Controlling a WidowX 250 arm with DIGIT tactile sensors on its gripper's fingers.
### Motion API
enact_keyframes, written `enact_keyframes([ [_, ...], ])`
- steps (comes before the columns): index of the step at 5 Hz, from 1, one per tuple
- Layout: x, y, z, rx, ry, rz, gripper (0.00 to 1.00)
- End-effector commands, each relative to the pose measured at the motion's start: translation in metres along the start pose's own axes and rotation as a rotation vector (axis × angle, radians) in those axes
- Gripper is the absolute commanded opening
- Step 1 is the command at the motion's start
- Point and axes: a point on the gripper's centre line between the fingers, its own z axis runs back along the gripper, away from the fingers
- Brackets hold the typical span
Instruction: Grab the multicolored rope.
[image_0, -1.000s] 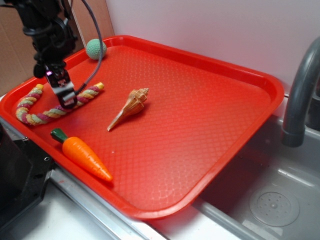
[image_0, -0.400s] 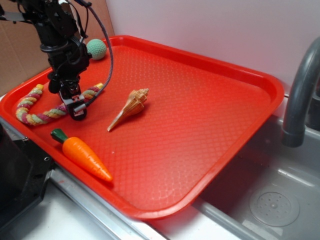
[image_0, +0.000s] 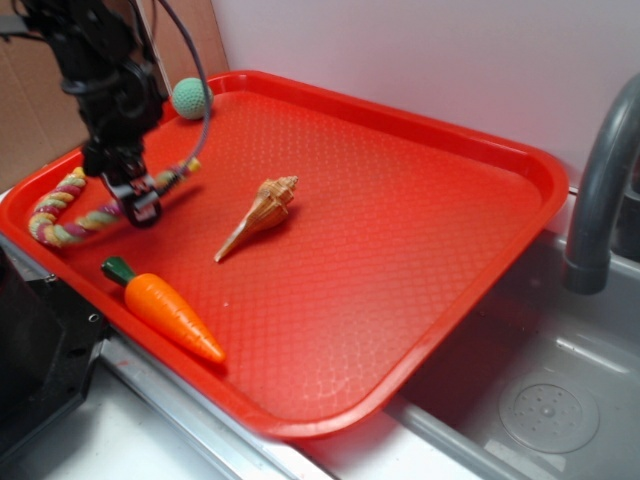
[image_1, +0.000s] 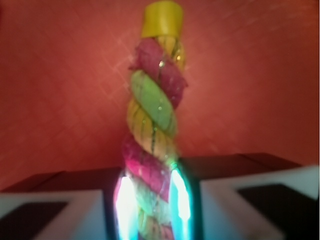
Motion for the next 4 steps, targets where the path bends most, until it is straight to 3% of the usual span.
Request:
enact_keyframes([
  [1, 0.026, -0.036, 0.104, 0.045, -0.104, 0.192, 0.00],
  [2, 0.039, -0.039, 0.153, 0.083, -0.074, 0.314, 0.00],
  [3, 0.042, -0.021, 0.203, 0.098, -0.056, 0.490, 0.00],
  [4, 0.035, 0.003, 0.222, 0.058, -0.089, 0.577, 0.00],
])
